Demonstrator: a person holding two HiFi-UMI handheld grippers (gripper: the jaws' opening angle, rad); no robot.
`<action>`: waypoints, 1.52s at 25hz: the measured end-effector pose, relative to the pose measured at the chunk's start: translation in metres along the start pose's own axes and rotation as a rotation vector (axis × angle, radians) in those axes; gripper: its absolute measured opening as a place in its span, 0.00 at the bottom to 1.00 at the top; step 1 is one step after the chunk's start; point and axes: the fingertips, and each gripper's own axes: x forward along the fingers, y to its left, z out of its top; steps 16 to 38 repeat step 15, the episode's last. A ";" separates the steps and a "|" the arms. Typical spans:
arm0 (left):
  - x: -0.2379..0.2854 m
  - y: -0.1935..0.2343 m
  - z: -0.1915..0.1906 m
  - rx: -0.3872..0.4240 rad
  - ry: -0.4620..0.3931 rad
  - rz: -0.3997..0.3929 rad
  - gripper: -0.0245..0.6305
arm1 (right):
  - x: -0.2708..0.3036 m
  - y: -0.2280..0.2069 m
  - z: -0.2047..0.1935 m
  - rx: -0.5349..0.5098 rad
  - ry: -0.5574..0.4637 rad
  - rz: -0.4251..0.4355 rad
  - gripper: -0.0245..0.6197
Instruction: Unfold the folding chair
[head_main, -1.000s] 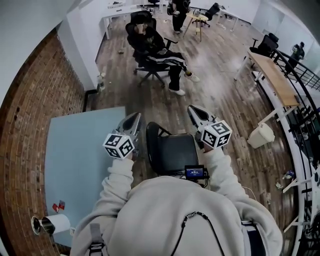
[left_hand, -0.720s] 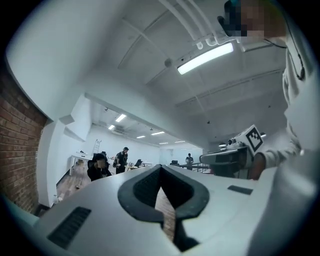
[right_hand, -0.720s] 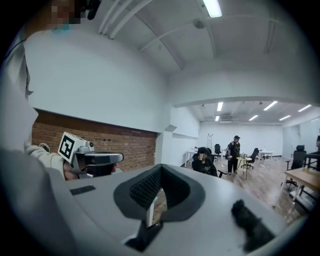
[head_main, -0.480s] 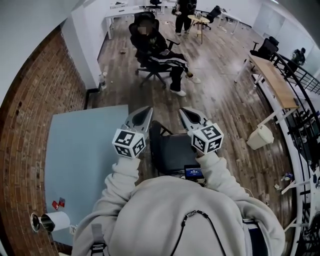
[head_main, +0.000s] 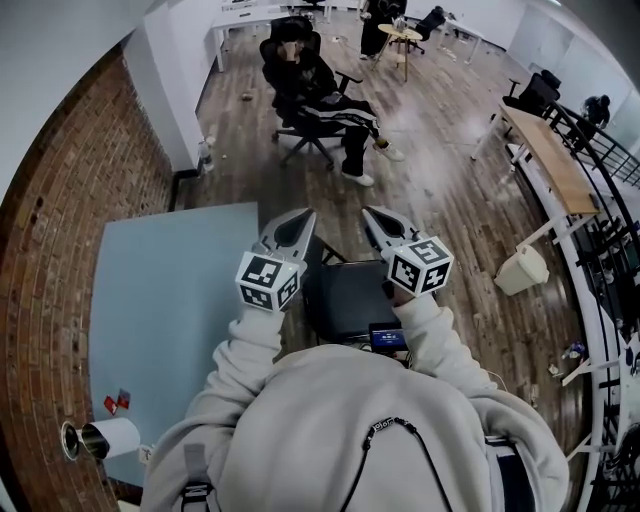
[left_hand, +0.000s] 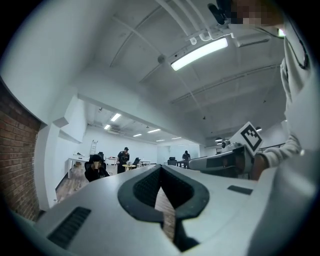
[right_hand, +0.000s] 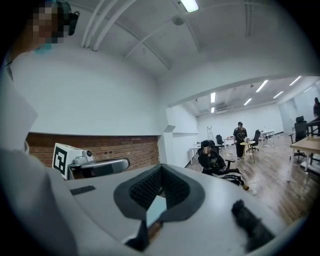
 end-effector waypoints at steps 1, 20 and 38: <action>-0.001 0.002 -0.001 -0.004 0.001 0.000 0.05 | 0.000 0.000 -0.001 0.001 -0.001 -0.001 0.05; 0.001 0.015 -0.001 -0.018 -0.002 0.015 0.05 | 0.011 -0.001 -0.003 -0.028 0.019 0.004 0.05; 0.001 0.015 -0.001 -0.018 -0.002 0.015 0.05 | 0.011 -0.001 -0.003 -0.028 0.019 0.004 0.05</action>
